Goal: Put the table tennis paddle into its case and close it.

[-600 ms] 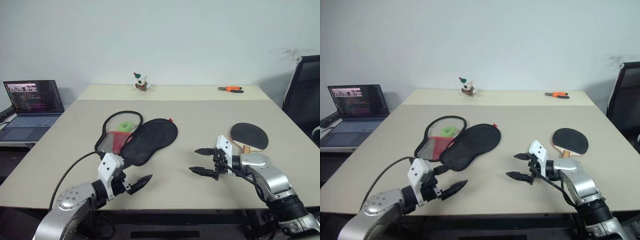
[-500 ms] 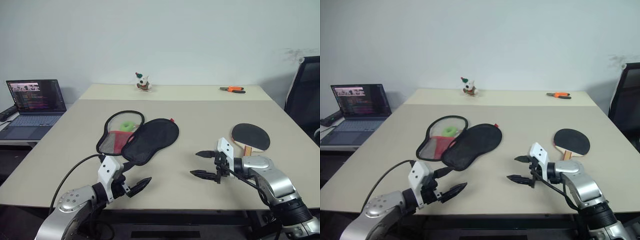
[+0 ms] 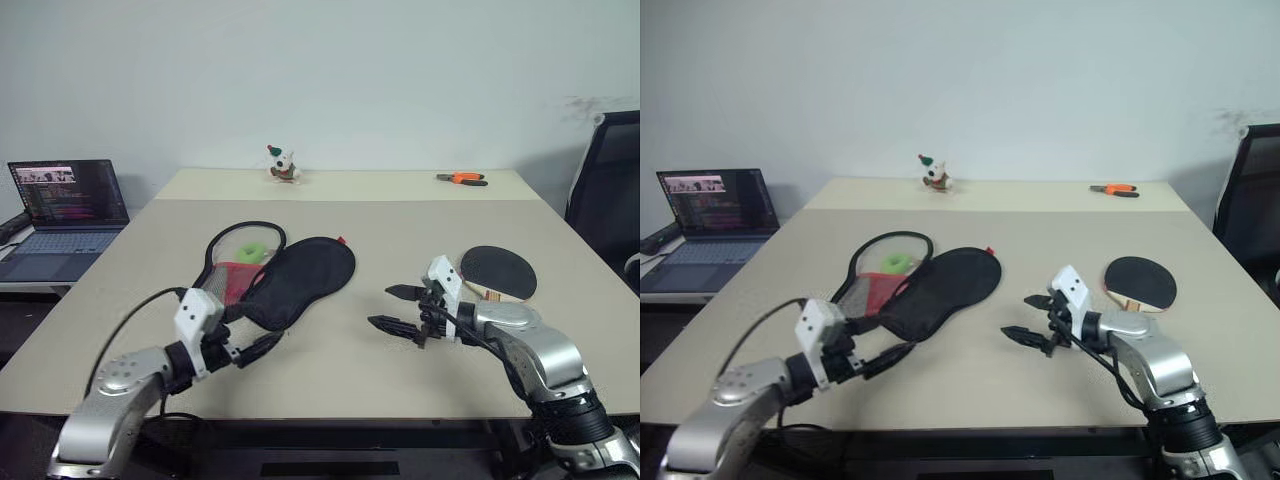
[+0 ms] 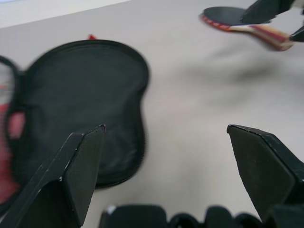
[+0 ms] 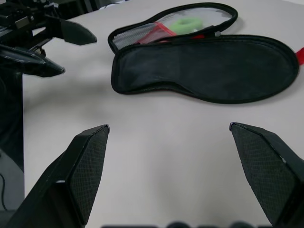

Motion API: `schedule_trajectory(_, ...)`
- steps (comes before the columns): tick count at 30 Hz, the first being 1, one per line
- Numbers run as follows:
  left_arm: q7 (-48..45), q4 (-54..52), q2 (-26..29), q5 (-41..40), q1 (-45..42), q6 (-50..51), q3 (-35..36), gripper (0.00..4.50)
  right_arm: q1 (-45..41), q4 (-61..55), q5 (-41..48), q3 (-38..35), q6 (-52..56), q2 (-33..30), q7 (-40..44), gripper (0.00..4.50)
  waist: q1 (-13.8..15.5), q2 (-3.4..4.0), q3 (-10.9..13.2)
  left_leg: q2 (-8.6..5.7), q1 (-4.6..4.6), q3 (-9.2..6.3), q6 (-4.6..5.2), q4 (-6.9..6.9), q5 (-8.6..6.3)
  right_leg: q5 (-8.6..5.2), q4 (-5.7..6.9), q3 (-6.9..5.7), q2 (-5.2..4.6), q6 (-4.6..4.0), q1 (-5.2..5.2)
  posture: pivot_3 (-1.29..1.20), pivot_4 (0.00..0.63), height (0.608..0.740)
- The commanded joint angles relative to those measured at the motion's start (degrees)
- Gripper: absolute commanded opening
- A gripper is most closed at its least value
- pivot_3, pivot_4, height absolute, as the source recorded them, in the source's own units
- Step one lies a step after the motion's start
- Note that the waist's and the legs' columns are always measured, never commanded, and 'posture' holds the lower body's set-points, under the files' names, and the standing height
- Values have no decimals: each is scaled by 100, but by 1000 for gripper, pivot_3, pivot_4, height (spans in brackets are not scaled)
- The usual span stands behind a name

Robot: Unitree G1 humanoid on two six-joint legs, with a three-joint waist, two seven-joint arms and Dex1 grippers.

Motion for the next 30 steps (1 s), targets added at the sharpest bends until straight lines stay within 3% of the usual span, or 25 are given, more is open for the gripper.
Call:
schedule_trajectory(1, -329, 136, 174, -73, 39, -133, 139, 4500, -173, -172, 157, 8, 67, 256, -216, 4467, -3, 0, 0, 0, 1, 1, 0, 0, 0, 0, 0, 3, -1, 0, 0, 0, 150, 740)
schedule_trajectory(11, -907, 1277, 369, 205, -888, -245, -155, 4500, -187, -370, 522, -6, 670, 648, -613, 4467, 20, 0, 0, -1, -2, 2, 0, 4, 0, 10, 0, -5, 0, -15, -1, 0, 150, 740)
schedule_trajectory(17, -1168, 1793, 217, 705, -1294, -617, -806, 4500, -157, -325, 364, 193, 515, 886, -940, 4467, 1, 0, 0, 0, -5, 5, 0, -2, 0, 10, 2, 1, 0, -16, -12, 0, 150, 740)
schedule_trajectory(23, -1663, 2526, 80, 1105, -1826, -1008, -1426, 4500, -225, -587, 689, 26, 685, 528, -627, 4467, 2, -1, 0, 3, -16, 12, 0, 1, 0, 12, 8, -2, 6, -18, -26, 0, 150, 740)
schedule_trajectory(30, -2073, 3612, 29, 1326, -2366, -1361, -1566, 4500, -121, -791, 786, -253, 737, 141, -709, 4467, 2, -1, 0, 4, -17, 25, 1, 1, 0, 12, 8, -6, 10, -18, -28, 0, 150, 740)
